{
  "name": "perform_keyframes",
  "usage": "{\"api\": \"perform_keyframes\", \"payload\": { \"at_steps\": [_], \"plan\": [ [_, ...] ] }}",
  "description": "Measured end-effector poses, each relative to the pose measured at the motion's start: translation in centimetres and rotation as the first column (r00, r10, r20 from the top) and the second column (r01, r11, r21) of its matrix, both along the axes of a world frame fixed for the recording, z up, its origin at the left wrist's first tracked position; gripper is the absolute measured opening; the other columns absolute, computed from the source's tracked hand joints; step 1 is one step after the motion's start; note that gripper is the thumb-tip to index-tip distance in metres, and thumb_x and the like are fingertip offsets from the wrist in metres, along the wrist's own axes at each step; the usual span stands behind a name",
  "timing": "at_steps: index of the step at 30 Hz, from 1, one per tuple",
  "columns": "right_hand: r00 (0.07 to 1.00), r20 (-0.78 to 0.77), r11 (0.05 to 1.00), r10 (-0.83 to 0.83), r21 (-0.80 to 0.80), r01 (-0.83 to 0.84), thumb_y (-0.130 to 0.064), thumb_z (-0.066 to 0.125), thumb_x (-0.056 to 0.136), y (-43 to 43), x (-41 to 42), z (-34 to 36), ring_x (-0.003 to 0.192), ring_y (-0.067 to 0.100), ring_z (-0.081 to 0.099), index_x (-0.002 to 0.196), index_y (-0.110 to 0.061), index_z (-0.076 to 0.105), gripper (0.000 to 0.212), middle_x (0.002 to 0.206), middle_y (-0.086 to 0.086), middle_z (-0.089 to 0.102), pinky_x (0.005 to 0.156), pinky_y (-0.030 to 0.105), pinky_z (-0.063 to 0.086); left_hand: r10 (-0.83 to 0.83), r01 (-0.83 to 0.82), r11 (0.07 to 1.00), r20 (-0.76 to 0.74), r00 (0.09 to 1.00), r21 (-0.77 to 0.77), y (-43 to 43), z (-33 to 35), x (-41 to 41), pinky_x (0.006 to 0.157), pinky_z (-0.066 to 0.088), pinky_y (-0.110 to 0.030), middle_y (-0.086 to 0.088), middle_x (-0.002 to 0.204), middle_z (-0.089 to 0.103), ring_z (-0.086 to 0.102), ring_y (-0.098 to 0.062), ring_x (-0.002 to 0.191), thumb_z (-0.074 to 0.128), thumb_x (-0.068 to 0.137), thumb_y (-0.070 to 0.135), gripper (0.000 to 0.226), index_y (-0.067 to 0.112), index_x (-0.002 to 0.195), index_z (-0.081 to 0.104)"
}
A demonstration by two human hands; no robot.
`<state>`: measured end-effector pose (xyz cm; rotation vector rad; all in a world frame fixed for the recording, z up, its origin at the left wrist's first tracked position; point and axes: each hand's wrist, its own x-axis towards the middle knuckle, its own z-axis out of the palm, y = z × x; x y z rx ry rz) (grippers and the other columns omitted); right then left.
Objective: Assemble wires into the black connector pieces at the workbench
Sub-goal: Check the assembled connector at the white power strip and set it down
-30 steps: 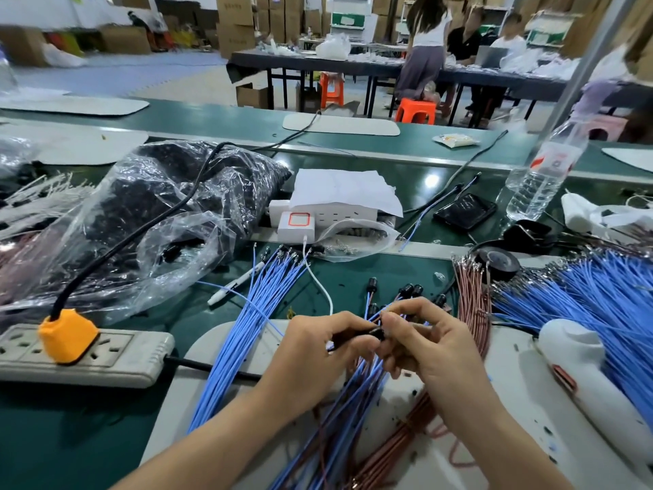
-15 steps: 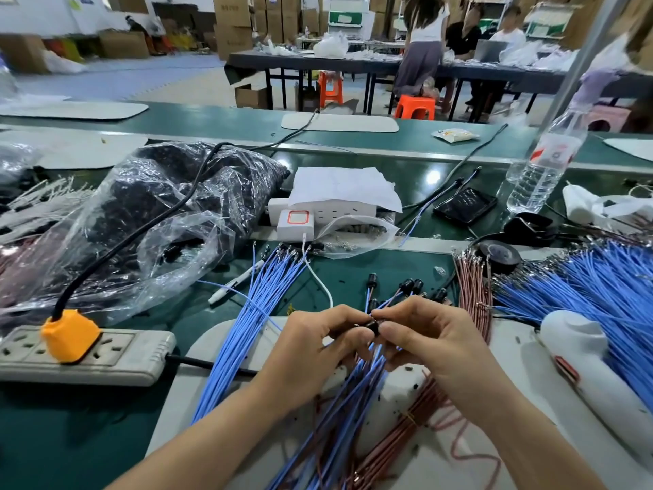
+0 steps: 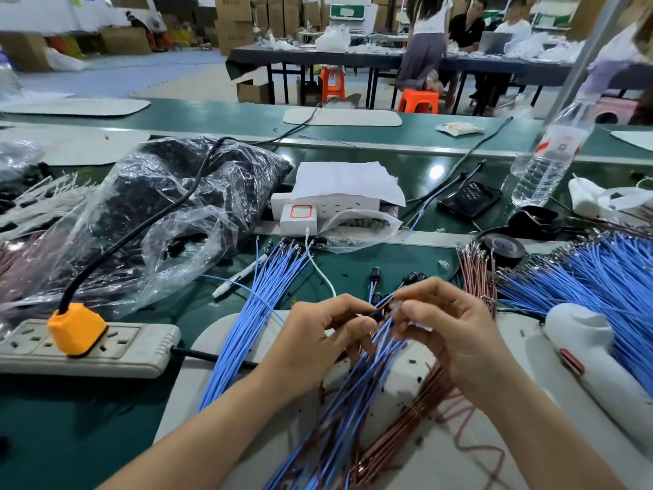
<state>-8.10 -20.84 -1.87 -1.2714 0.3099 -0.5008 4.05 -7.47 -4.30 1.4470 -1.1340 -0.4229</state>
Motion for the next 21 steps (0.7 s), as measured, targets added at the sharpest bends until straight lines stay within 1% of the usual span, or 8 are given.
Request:
{"api": "perform_keyframes", "payload": {
  "at_steps": [3, 6, 8, 11, 14, 18, 19, 21],
  "plan": [
    [0.993, 0.082, 0.996, -0.087, 0.021, 0.086, -0.01, 0.065, 0.068, -0.4, -0.3, 0.5, 0.054, 0.016, 0.058, 0.074, -0.017, 0.072, 0.011, 0.063, 0.009, 0.063, 0.055, 0.023, 0.053, 0.027, -0.026, 0.999, 0.013, 1.0, -0.048, 0.1, 0.2, -0.2, 0.071, 0.047, -0.015, 0.01, 0.079, 0.072, 0.064, -0.004, 0.068, 0.059, 0.087, 0.033, 0.01, 0.03, 0.097, 0.06],
    [0.989, 0.128, 0.996, -0.07, -0.037, 0.076, -0.012, 0.066, 0.07, 0.2, -0.4, 0.9, 0.056, 0.017, 0.061, 0.076, -0.017, 0.073, 0.011, 0.064, 0.008, 0.065, 0.058, 0.023, 0.053, 0.02, -0.019, 0.997, 0.009, 1.0, -0.071, 0.1, 0.4, -0.5, 0.085, 0.048, -0.021, 0.007, 0.097, 0.073, 0.067, -0.01, 0.095, 0.055, 0.091, 0.016, 0.019, 0.033, 0.1, 0.054],
    [0.989, 0.14, 0.995, -0.052, -0.082, 0.064, -0.011, 0.066, 0.07, 0.8, -0.4, 1.0, 0.058, 0.019, 0.064, 0.08, -0.016, 0.075, 0.014, 0.066, 0.01, 0.068, 0.06, 0.023, 0.054, 0.019, -0.016, 0.997, 0.037, 0.999, -0.078, 0.2, 0.5, -0.6, 0.086, 0.046, -0.019, 0.008, 0.105, 0.071, 0.065, -0.009, 0.105, 0.053, 0.092, 0.009, 0.026, 0.032, 0.102, 0.052],
    [0.988, 0.141, 0.987, -0.066, -0.134, 0.085, -0.012, 0.065, 0.07, 1.5, -0.5, 1.2, 0.058, 0.02, 0.066, 0.082, -0.016, 0.076, 0.017, 0.068, 0.013, 0.07, 0.06, 0.023, 0.055, 0.033, -0.026, 0.995, 0.065, 0.997, -0.095, 0.3, 0.9, -0.7, 0.08, 0.042, -0.009, 0.013, 0.104, 0.07, 0.064, 0.002, 0.096, 0.055, 0.093, 0.01, 0.026, 0.034, 0.103, 0.052],
    [0.989, 0.121, 0.974, -0.085, -0.198, 0.108, -0.014, 0.065, 0.071, 1.9, -0.5, 1.3, 0.056, 0.021, 0.065, 0.082, -0.01, 0.074, 0.014, 0.066, 0.016, 0.069, 0.058, 0.023, 0.054, 0.049, -0.036, 0.994, 0.119, 0.992, -0.104, 0.3, 1.0, -0.9, 0.081, 0.041, -0.007, 0.018, 0.095, 0.068, 0.062, 0.006, 0.094, 0.056, 0.091, 0.017, 0.021, 0.033, 0.104, 0.051],
    [0.994, 0.093, 0.985, -0.052, -0.162, 0.067, -0.019, 0.067, 0.068, 2.2, -0.5, 1.3, 0.055, 0.021, 0.064, 0.079, -0.011, 0.074, 0.015, 0.064, 0.015, 0.068, 0.057, 0.023, 0.054, 0.089, -0.069, 0.992, 0.187, 0.978, -0.107, 0.2, 1.0, -0.8, 0.08, 0.043, -0.009, 0.016, 0.092, 0.067, 0.064, 0.005, 0.09, 0.061, 0.088, 0.007, 0.03, 0.032, 0.103, 0.052],
    [0.995, 0.088, 0.985, -0.052, -0.158, 0.065, -0.017, 0.067, 0.069, 2.1, -0.5, 1.3, 0.054, 0.02, 0.064, 0.079, -0.011, 0.074, 0.014, 0.063, 0.014, 0.068, 0.056, 0.023, 0.054, 0.097, -0.078, 0.992, 0.198, 0.975, -0.101, 0.2, 1.0, -0.8, 0.081, 0.044, -0.01, 0.015, 0.092, 0.068, 0.064, 0.004, 0.091, 0.062, 0.087, 0.006, 0.032, 0.032, 0.102, 0.052],
    [0.994, 0.068, 0.968, -0.08, -0.233, 0.094, -0.006, 0.068, 0.074, 1.9, -0.4, 1.0, 0.054, 0.019, 0.065, 0.08, -0.011, 0.073, 0.009, 0.063, 0.012, 0.069, 0.057, 0.022, 0.054, 0.109, -0.094, 0.992, 0.213, 0.971, -0.079, 0.2, 0.8, -0.7, 0.083, 0.046, -0.012, 0.012, 0.092, 0.069, 0.066, 0.001, 0.092, 0.065, 0.086, 0.004, 0.029, 0.028, 0.101, 0.056]
  ]
}}
